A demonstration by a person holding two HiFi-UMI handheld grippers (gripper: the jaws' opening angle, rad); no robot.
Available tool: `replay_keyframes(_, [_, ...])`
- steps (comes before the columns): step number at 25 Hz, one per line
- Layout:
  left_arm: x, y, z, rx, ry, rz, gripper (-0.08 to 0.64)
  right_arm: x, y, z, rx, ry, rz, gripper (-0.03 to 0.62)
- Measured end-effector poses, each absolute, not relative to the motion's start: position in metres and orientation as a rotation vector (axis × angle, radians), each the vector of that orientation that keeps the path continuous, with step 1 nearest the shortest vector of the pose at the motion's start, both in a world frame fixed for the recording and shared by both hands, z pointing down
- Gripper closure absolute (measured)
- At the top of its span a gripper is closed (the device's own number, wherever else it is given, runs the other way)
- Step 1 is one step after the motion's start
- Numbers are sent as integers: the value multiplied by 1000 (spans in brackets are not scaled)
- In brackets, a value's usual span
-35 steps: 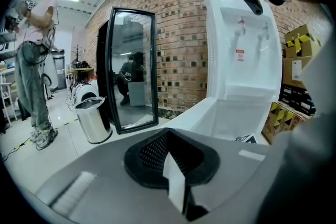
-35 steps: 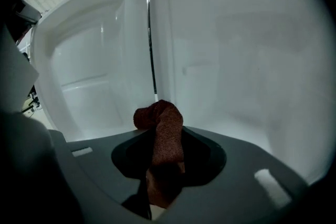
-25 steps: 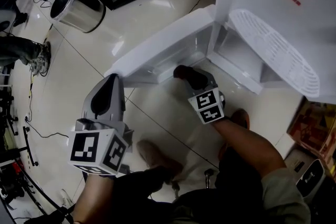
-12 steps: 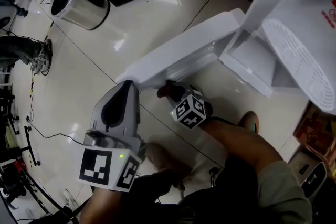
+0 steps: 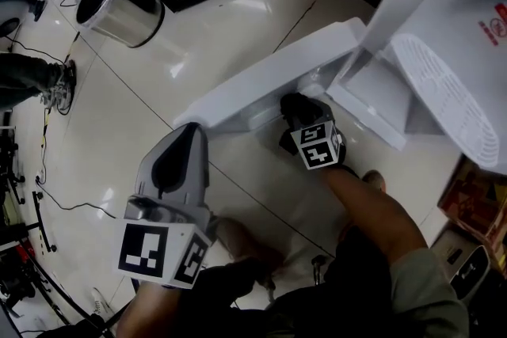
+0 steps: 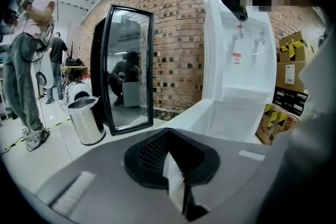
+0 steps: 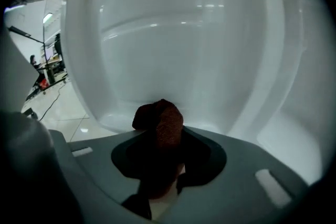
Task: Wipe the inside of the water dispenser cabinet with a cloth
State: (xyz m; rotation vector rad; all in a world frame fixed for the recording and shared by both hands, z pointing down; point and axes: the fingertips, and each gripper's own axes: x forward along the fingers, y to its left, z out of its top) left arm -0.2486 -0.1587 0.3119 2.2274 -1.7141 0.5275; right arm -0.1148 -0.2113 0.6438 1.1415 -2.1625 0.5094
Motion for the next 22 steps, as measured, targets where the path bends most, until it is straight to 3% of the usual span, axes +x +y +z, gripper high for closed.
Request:
replay_keyframes(14, [-246, -156, 312, 2188, -1779, 570, 563, 12, -233, 633, 1475, -1978, 676, 460])
replay_keyframes(22, [-243, -150, 314, 2174, -1796, 591, 563, -1, -219, 551, 1504, -2287, 583, 459])
